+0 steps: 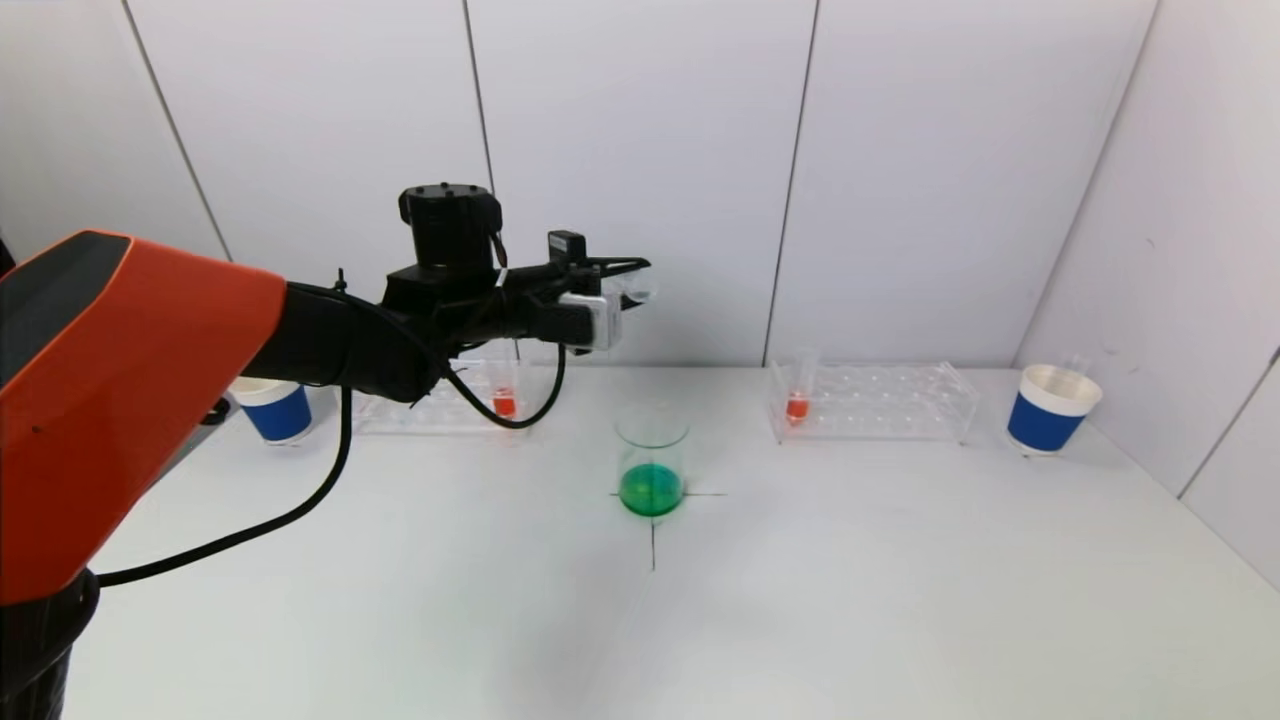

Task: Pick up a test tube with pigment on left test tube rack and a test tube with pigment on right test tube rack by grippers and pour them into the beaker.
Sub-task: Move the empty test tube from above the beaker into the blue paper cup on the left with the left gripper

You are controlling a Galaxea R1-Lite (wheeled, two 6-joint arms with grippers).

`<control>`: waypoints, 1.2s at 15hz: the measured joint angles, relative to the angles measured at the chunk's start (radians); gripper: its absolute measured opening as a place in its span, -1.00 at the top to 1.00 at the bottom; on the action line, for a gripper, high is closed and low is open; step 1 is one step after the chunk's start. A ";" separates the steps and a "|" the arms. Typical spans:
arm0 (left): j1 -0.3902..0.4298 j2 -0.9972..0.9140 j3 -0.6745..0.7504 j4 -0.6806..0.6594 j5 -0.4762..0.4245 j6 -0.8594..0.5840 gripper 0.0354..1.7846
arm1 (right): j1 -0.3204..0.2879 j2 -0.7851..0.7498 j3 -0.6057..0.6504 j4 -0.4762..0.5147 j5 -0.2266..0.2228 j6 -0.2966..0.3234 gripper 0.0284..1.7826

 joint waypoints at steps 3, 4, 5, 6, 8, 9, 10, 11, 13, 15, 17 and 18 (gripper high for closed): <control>-0.004 -0.030 -0.005 -0.001 0.081 -0.111 0.54 | 0.000 0.000 0.000 0.000 0.000 0.000 -0.99; -0.004 -0.039 -0.007 -0.001 0.111 -0.141 0.54 | 0.000 0.000 0.000 0.000 0.000 0.000 -0.99; -0.004 -0.045 -0.009 -0.002 0.134 -0.172 0.54 | 0.000 0.000 0.000 0.000 0.000 0.000 -0.99; -0.005 -0.050 -0.011 -0.002 0.157 -0.206 0.54 | 0.000 0.000 0.000 0.000 0.000 0.000 -0.99; -0.012 -0.058 -0.013 -0.003 0.209 -0.283 0.54 | 0.000 0.000 0.000 0.000 0.000 0.000 -0.99; -0.015 -0.063 -0.016 -0.002 0.241 -0.328 0.54 | 0.000 0.000 0.000 0.000 0.000 0.000 -0.99; -0.016 -0.066 -0.023 -0.003 0.273 -0.374 0.54 | 0.000 0.000 0.000 0.000 0.000 0.000 -0.99; -0.016 -0.069 -0.035 -0.003 0.311 -0.425 0.54 | 0.000 0.000 0.000 0.000 0.000 0.000 -0.99; -0.017 -0.073 -0.064 0.003 0.399 -0.535 0.54 | 0.000 0.000 0.000 0.000 0.000 0.000 -0.99; -0.016 -0.074 -0.103 0.026 0.460 -0.629 0.54 | 0.000 0.000 0.000 0.000 0.000 0.000 -0.99; -0.013 -0.076 -0.142 0.073 0.503 -0.687 0.54 | 0.000 0.000 0.000 0.000 0.000 0.000 -0.99; -0.012 -0.076 -0.164 0.088 0.534 -0.721 0.54 | 0.000 0.000 0.000 0.000 0.000 0.000 -0.99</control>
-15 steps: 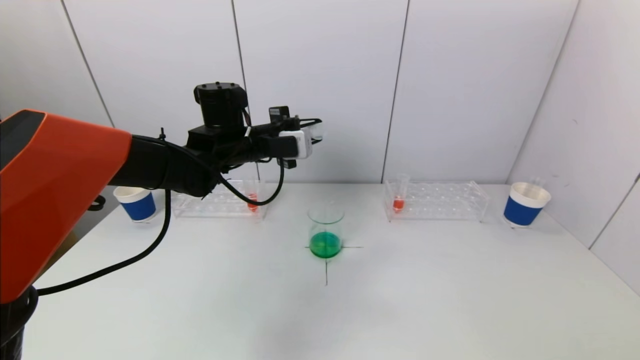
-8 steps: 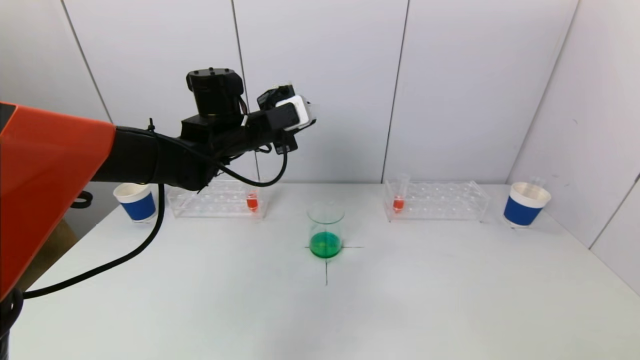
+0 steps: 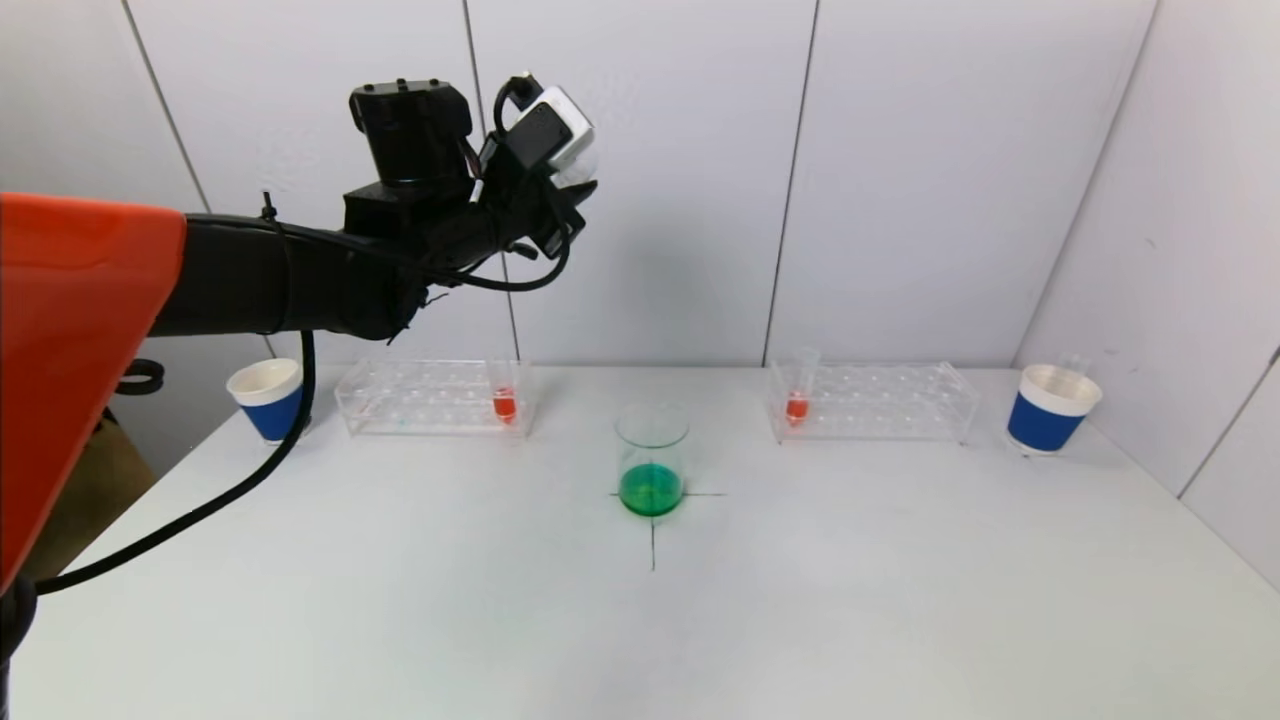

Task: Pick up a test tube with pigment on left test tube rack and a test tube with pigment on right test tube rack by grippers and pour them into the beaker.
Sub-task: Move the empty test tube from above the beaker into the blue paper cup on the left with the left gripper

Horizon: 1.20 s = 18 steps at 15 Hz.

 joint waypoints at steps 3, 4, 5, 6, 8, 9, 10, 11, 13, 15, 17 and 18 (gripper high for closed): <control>0.005 -0.006 -0.054 0.075 0.084 -0.105 0.54 | 0.000 0.000 0.000 0.000 0.000 0.000 -0.99; 0.011 -0.011 -0.070 0.107 0.102 -0.140 0.54 | 0.000 0.000 0.000 0.000 0.000 0.000 -0.99; 0.016 -0.016 -0.081 0.132 0.121 -0.176 0.54 | 0.000 0.000 0.000 0.000 0.000 0.000 -0.99; 0.025 -0.022 -0.088 0.155 0.138 -0.208 0.54 | 0.000 0.000 0.000 0.000 0.000 0.000 -0.99; 0.059 -0.034 -0.094 0.188 0.143 -0.229 0.54 | 0.000 0.000 0.000 0.000 0.000 0.000 -0.99; 0.080 -0.039 -0.095 0.194 0.144 -0.241 0.54 | 0.000 0.000 0.000 0.000 0.000 0.000 -0.99; 0.104 -0.043 -0.096 0.199 0.147 -0.254 0.54 | 0.000 0.000 0.000 0.000 0.000 0.000 -0.99; 0.128 -0.049 -0.094 0.211 0.148 -0.266 0.54 | 0.000 0.000 0.000 0.000 0.000 0.000 -0.99; 0.172 -0.066 -0.082 0.257 0.151 -0.315 0.54 | 0.000 0.000 0.000 0.000 0.000 0.000 -0.99; 0.214 -0.079 -0.078 0.306 0.181 -0.378 0.54 | 0.000 0.000 0.000 0.000 0.000 0.000 -0.99; 0.254 -0.085 -0.075 0.318 0.203 -0.428 0.54 | 0.000 0.000 0.000 0.000 0.000 0.000 -0.99; 0.277 -0.086 -0.070 0.319 0.204 -0.443 0.54 | 0.000 0.000 0.000 0.000 0.000 0.000 -0.99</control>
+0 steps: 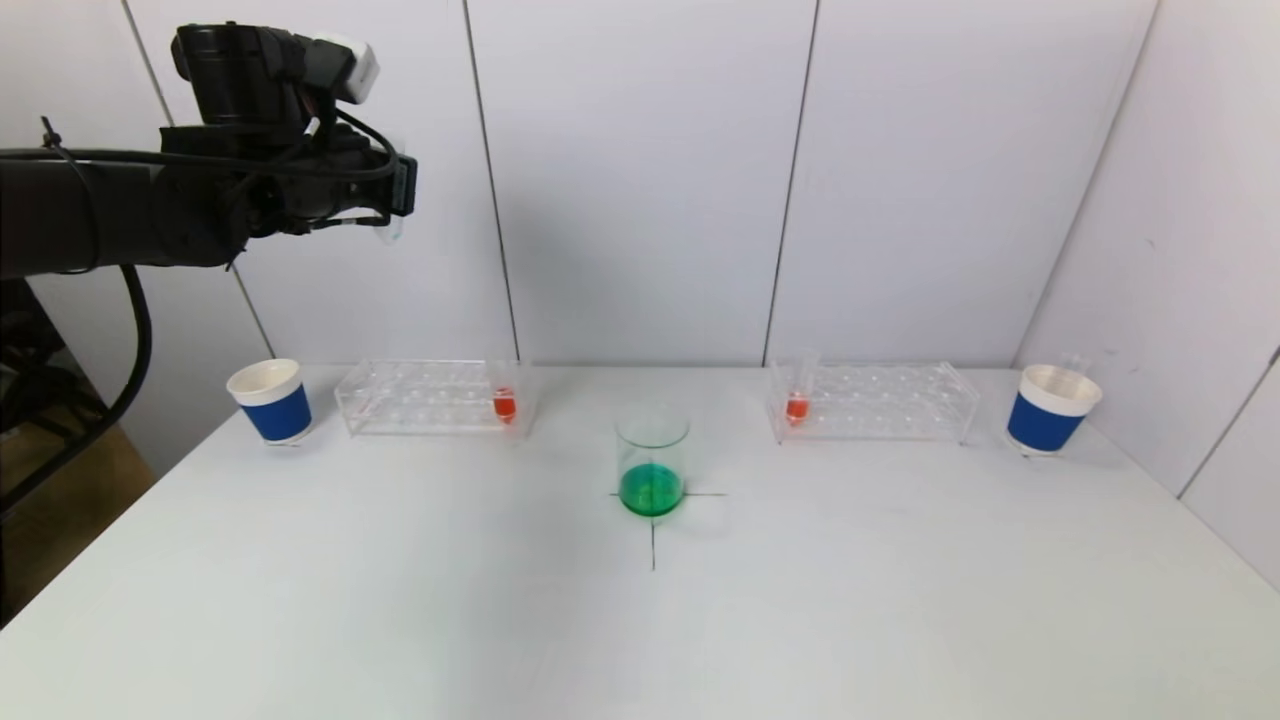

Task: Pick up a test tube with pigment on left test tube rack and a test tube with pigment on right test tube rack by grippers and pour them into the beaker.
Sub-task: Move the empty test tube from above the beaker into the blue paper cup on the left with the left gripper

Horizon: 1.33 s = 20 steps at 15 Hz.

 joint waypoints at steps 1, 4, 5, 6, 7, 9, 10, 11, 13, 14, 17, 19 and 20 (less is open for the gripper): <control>0.016 0.000 0.006 0.000 0.000 -0.011 0.54 | 0.000 0.000 0.000 0.000 0.000 0.000 -0.99; 0.082 0.000 0.025 0.000 -0.002 -0.039 0.54 | 0.001 0.000 0.000 0.000 0.000 0.000 -0.99; 0.103 0.002 0.030 0.000 -0.003 -0.047 0.54 | 0.000 0.000 0.000 0.000 0.000 0.000 -0.99; 0.122 0.004 0.039 -0.001 -0.003 -0.052 0.54 | 0.000 0.000 0.000 0.000 0.000 0.000 -0.99; 0.142 0.007 0.051 -0.001 -0.006 -0.053 0.54 | 0.000 0.000 0.000 0.000 0.000 0.000 -0.99; 0.181 0.013 0.070 -0.001 -0.011 -0.077 0.54 | 0.000 0.000 0.000 0.000 0.000 0.000 -0.99; 0.198 0.016 0.076 -0.001 -0.014 -0.094 0.54 | 0.001 0.000 0.000 0.000 0.000 0.000 -0.99; 0.216 0.020 0.087 -0.006 -0.019 -0.101 0.54 | 0.001 0.000 0.000 0.000 0.000 0.000 -0.99; 0.250 0.028 0.102 -0.013 -0.041 -0.113 0.54 | 0.000 0.000 0.000 0.000 0.000 0.000 -0.99; 0.264 0.031 0.107 -0.014 -0.048 -0.118 0.54 | 0.000 0.000 0.000 0.000 0.000 0.000 -0.99; 0.304 0.049 0.112 -0.021 -0.063 -0.125 0.54 | 0.000 0.000 0.000 0.000 0.000 0.000 -0.99; 0.325 0.067 0.112 -0.040 -0.066 -0.126 0.54 | 0.000 0.000 0.000 0.000 0.000 0.000 -0.99; 0.334 0.080 0.112 -0.056 -0.067 -0.126 0.54 | 0.000 0.000 0.000 0.000 0.000 0.000 -0.99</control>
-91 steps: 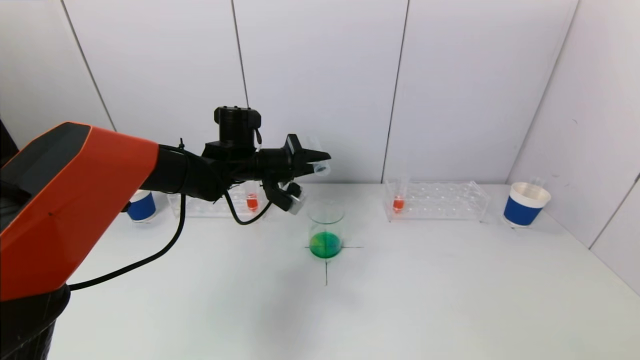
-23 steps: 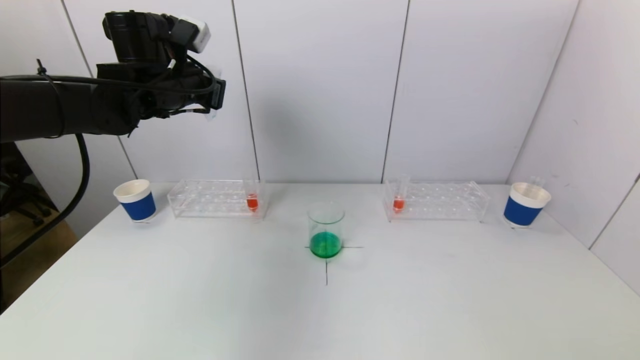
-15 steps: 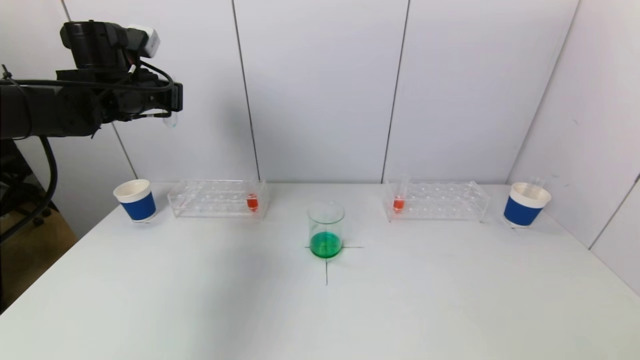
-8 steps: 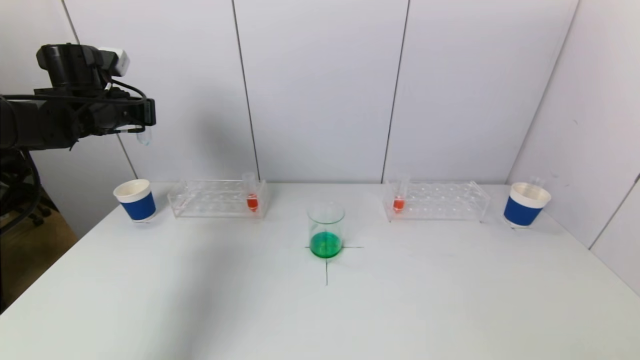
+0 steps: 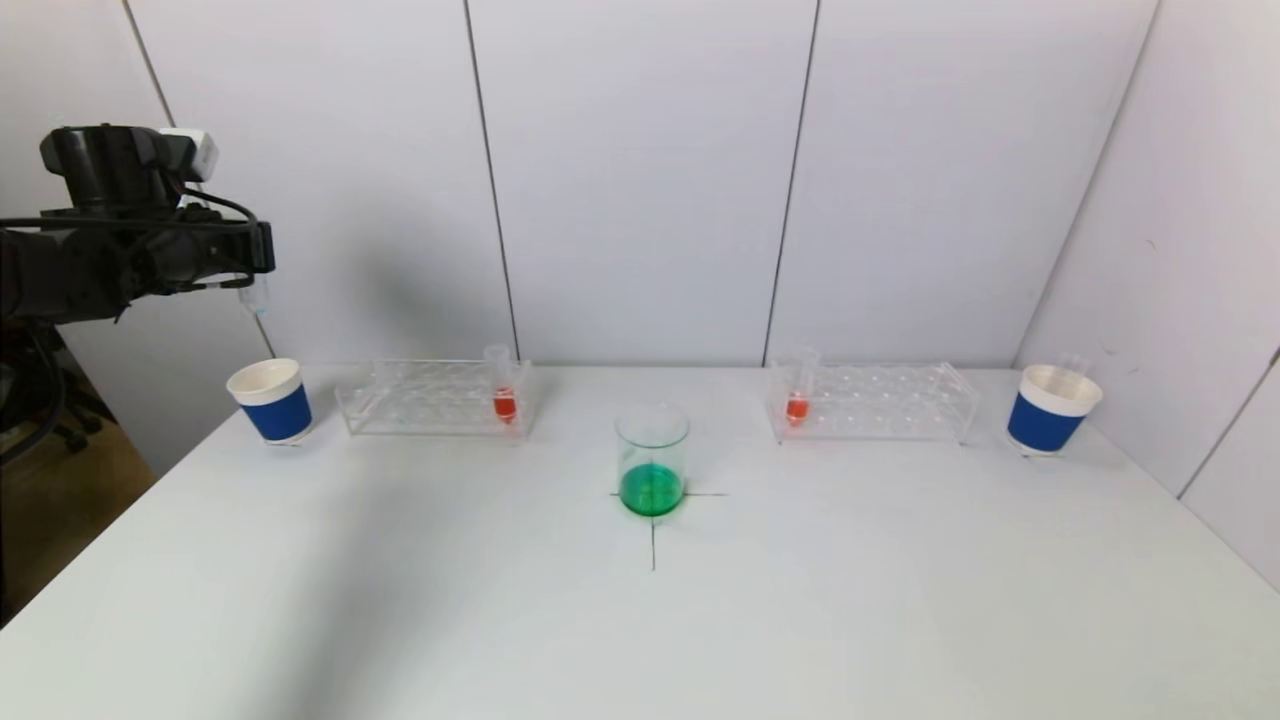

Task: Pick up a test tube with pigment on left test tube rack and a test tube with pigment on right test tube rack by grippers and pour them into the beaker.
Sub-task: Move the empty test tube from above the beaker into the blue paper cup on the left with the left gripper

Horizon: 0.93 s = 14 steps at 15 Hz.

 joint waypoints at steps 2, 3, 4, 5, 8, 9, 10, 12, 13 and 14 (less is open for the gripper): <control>0.010 0.027 0.000 -0.041 0.001 -0.017 0.54 | 0.000 0.000 0.000 0.000 0.000 0.000 -0.99; 0.014 0.042 0.001 -0.053 0.003 -0.021 0.54 | 0.000 0.000 0.000 0.000 0.000 0.000 -0.99; 0.018 0.058 0.001 -0.061 0.003 -0.026 0.54 | 0.000 0.000 0.000 0.000 0.000 0.000 -0.99; 0.021 0.074 0.001 -0.067 0.005 -0.034 0.54 | 0.000 0.000 0.000 0.000 0.000 0.000 -0.99; 0.025 0.116 0.003 -0.088 0.010 -0.058 0.54 | 0.000 0.000 0.000 0.000 0.000 0.000 -0.99; 0.026 0.126 0.006 -0.091 0.010 -0.061 0.54 | 0.000 0.000 0.000 0.000 0.000 0.000 -0.99; 0.029 0.134 0.014 -0.095 0.011 -0.063 0.54 | 0.000 0.000 0.000 0.000 0.000 0.000 -0.99; 0.032 0.144 0.046 -0.116 0.011 -0.077 0.54 | 0.000 0.000 0.000 0.000 0.000 0.000 -0.99; 0.033 0.147 0.062 -0.138 0.011 -0.080 0.54 | 0.000 0.000 0.000 0.000 0.000 0.000 -0.99; 0.034 0.149 0.076 -0.163 0.011 -0.080 0.54 | 0.000 0.000 0.000 0.000 0.000 0.000 -0.99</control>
